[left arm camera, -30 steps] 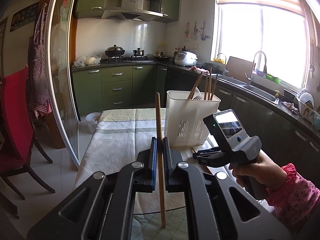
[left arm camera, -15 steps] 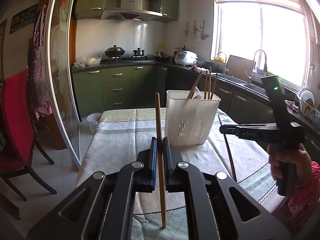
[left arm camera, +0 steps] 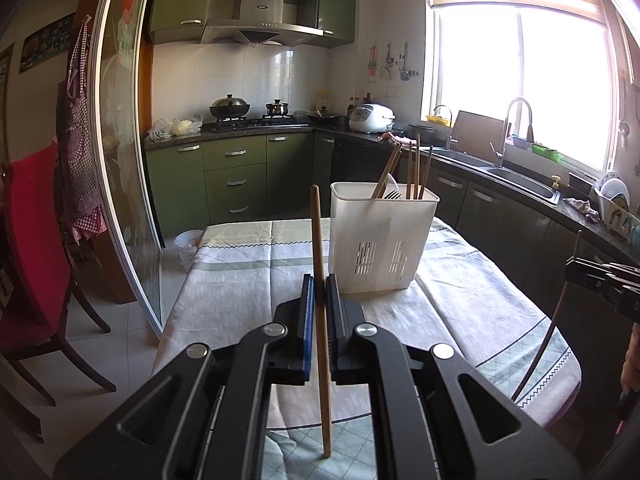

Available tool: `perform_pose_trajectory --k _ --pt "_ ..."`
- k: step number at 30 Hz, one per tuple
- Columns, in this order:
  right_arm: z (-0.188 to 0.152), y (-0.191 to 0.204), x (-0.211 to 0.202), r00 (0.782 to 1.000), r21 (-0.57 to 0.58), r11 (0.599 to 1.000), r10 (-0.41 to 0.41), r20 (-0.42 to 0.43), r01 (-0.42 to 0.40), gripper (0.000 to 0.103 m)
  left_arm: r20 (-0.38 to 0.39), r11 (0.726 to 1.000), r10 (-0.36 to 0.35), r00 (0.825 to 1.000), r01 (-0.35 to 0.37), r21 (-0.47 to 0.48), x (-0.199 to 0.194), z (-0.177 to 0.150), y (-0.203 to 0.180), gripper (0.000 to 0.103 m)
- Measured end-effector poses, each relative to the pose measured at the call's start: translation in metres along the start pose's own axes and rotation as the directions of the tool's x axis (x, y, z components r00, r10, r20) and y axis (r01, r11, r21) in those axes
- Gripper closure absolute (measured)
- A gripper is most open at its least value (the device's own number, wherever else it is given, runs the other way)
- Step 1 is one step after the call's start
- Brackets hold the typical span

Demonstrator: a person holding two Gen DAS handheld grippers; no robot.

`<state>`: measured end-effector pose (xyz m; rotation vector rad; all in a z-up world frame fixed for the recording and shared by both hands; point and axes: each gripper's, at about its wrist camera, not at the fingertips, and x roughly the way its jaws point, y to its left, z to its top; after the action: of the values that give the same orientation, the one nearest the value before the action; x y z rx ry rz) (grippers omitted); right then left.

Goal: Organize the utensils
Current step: 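Lift the chopsticks upright with both grippers and carry them toward the white holder, then lower the left gripper's chopstick into the white holder and open it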

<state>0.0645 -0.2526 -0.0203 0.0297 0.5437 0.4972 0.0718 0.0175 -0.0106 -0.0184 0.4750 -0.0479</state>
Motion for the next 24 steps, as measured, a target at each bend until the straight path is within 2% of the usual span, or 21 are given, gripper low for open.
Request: perform_pose_trajectory --k 7,15,19,24 --pt "-0.004 -0.011 -0.013 0.998 0.029 1.000 0.000 0.056 -0.002 0.097 0.002 1.000 0.002 1.000 -0.002 0.006 -0.003 0.002 -0.004 0.098" --pt "-0.005 -0.027 -0.012 0.998 0.072 0.997 -0.001 0.065 -0.004 0.097 0.017 1.000 -0.009 1.000 0.009 0.014 -0.006 0.014 -0.011 0.098" --pt "-0.006 -0.033 -0.011 0.998 0.092 0.996 -0.005 0.066 -0.001 0.097 0.038 0.999 -0.024 0.999 0.023 0.026 -0.009 0.030 -0.016 0.098" --pt "-0.008 -0.039 -0.013 0.998 0.103 0.995 -0.007 0.068 0.000 0.097 0.051 0.997 -0.071 0.996 0.070 0.029 -0.007 0.066 -0.022 0.098"
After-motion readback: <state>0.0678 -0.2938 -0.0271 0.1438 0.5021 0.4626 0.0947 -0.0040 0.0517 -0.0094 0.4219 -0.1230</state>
